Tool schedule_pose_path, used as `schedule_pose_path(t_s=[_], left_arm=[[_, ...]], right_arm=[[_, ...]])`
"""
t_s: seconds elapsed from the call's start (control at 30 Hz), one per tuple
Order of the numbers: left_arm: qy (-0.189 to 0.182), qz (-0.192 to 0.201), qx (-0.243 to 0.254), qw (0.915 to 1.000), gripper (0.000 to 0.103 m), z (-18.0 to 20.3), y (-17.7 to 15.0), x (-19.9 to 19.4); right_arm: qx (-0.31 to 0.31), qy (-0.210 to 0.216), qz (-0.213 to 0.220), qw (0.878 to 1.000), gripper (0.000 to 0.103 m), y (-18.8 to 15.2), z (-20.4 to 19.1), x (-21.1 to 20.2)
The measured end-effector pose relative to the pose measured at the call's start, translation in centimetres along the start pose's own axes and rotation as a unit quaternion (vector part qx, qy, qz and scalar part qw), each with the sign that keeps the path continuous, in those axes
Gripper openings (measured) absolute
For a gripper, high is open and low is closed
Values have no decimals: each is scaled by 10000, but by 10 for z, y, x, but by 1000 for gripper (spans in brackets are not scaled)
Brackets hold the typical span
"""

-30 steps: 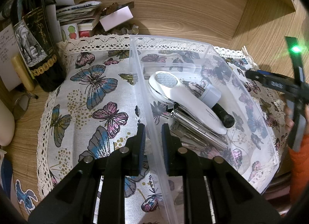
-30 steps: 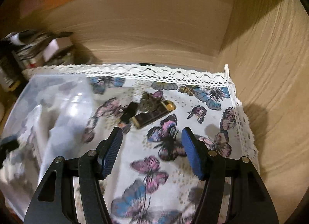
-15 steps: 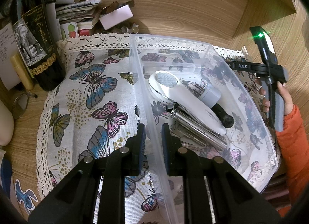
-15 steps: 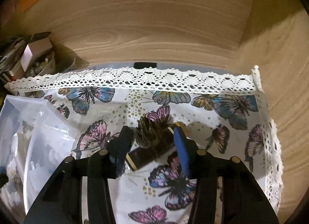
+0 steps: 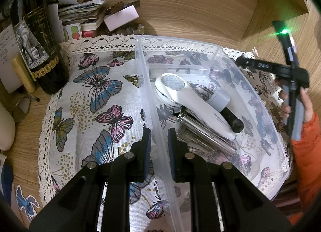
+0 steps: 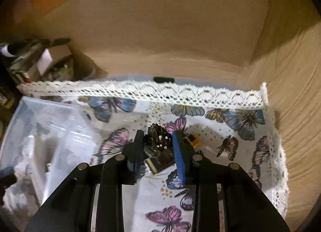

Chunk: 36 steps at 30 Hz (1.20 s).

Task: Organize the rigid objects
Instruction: 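Grasp the spiky metal object with the right tool, then lower the spiky metal object into the box and release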

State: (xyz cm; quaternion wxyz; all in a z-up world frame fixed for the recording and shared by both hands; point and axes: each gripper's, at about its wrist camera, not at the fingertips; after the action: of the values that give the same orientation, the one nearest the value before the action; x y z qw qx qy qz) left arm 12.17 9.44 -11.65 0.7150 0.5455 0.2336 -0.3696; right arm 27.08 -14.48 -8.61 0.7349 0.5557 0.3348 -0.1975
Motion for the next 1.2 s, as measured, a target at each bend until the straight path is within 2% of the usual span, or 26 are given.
schedule_pose_path(t_s=[0.47, 0.63, 0.87, 1.2], left_arm=[[86, 13, 70, 9999, 15, 4, -1, 1], [94, 13, 70, 9999, 15, 4, 0, 2], [73, 25, 50, 10000, 15, 2, 1, 3], [26, 35, 27, 10000, 15, 1, 1, 3]], right_arm=[[-237, 567, 791, 9950, 26, -4, -31, -87], [-481, 812, 856, 9919, 26, -11, -54, -95], [-990, 1147, 511, 9871, 26, -22, -90, -81], [-1476, 1227, -148, 9813, 26, -35, -118, -49]])
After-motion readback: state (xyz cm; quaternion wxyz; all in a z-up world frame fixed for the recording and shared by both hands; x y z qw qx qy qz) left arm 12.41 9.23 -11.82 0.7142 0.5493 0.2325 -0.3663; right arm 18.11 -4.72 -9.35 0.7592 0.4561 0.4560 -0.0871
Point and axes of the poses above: each gripper's, at about its wrist camera, not at the fingertips, and x roughly the way its jaws point, z to its right, y to its top, and after that the axes turned 10 degrees about -y, right-handed
